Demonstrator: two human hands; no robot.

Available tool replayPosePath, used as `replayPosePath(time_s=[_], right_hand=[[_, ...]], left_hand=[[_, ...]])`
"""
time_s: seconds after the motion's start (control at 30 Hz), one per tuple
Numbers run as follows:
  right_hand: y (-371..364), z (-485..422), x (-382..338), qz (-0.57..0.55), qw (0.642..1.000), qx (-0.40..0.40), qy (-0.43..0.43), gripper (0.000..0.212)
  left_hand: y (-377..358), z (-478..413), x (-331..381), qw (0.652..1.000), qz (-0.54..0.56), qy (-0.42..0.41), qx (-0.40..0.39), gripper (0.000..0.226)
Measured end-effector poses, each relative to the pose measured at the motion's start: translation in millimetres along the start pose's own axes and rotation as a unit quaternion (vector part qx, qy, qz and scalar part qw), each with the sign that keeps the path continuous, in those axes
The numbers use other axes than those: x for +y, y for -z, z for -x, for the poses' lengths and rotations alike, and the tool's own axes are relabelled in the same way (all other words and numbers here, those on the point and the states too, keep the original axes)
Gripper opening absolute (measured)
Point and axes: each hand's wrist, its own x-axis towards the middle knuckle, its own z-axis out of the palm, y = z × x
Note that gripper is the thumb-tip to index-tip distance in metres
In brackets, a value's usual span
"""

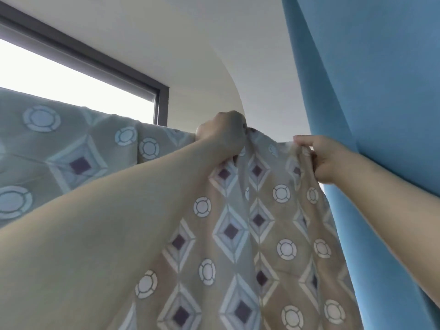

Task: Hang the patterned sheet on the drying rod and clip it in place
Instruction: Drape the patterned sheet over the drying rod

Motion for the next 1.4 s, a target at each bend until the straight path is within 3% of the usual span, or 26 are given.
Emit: replayPosePath(time_s=[0.1,0.2,0.3,0.37,0.43,0.53,0.67,0.77,0.87,0.97,1.07,1.13,1.23,1.27,1.33,1.4], right_hand=[[17.7,6.8,4.7,0.036,0.998,-0.034,-0.04,0.021],[28.9,2.7,15.6,0.05,0.998,0.0,0.023,0.026],[31.4,0.0,28.7,0.062,0.997,0.022,0.049,0.025],[29.4,1.3,41.1,0.101,0.994,-0.005,0.036,0.013],[27.3,2.9,55.1,0.128,0.99,-0.045,0.022,0.019],[22.1,8.5,75.4,0.144,0.987,-0.07,0.013,0.017],[19.3,18.1,102.2,0.137,0.98,-0.145,-0.005,0.047],[21.9,28.5,124.0,0.1,0.972,-0.209,-0.042,0.075],[26.6,48.1,147.9,0.064,0.969,-0.22,-0.094,0.06],[25.5,76.8,168.4,0.061,0.953,-0.235,-0.182,0.058],[19.0,98.8,184.8,0.11,0.937,-0.287,-0.168,0.038],[16.2,101.3,180.4,0.104,0.966,-0.215,-0.1,0.013],[28.8,82.2,163.7,-0.026,0.999,0.015,-0.042,0.015],[37.3,74.5,162.5,-0.054,0.997,0.043,-0.034,0.013],[52.6,75.6,168.8,0.004,0.996,-0.042,-0.075,0.022],[64.5,88.9,192.0,0.124,0.96,-0.18,-0.174,0.03]], left_hand=[[-11.2,-3.1,5.2,0.994,0.052,-0.029,-0.087,0.027],[-20.9,3.4,6.0,0.995,-0.007,-0.038,-0.096,0.027],[-29.2,17.2,7.8,0.997,-0.049,-0.046,-0.031,0.028],[-36.5,30.0,4.8,0.994,-0.068,-0.075,0.035,0.028],[-46.1,46.5,-3.7,0.981,-0.092,-0.117,0.123,0.025],[-61.6,70.0,-16.0,0.964,-0.097,-0.154,0.193,0.016],[-73.9,104.6,-20.2,0.957,-0.045,-0.171,0.23,0.019],[-79.4,129.7,-24.3,0.962,-0.026,-0.159,0.222,0.018],[-85.7,157.4,-28.3,0.967,-0.023,-0.117,0.226,0.015],[-91.9,186.3,-30.0,0.964,0.006,-0.032,0.263,0.027],[-97.1,209.7,-29.3,0.963,0.054,0.013,0.262,0.037],[-98.6,220.6,-27.5,0.965,0.075,0.02,0.25,0.043],[-99.9,229.5,-25.2,0.966,0.103,0.02,0.235,0.049],[-101.1,231.8,-24.1,0.967,0.108,0.03,0.229,0.05],[-104.7,238.2,-18.9,0.967,0.139,0.073,0.201,0.055],[-107.7,245.6,-10.2,0.964,0.181,0.122,0.155,0.059]])
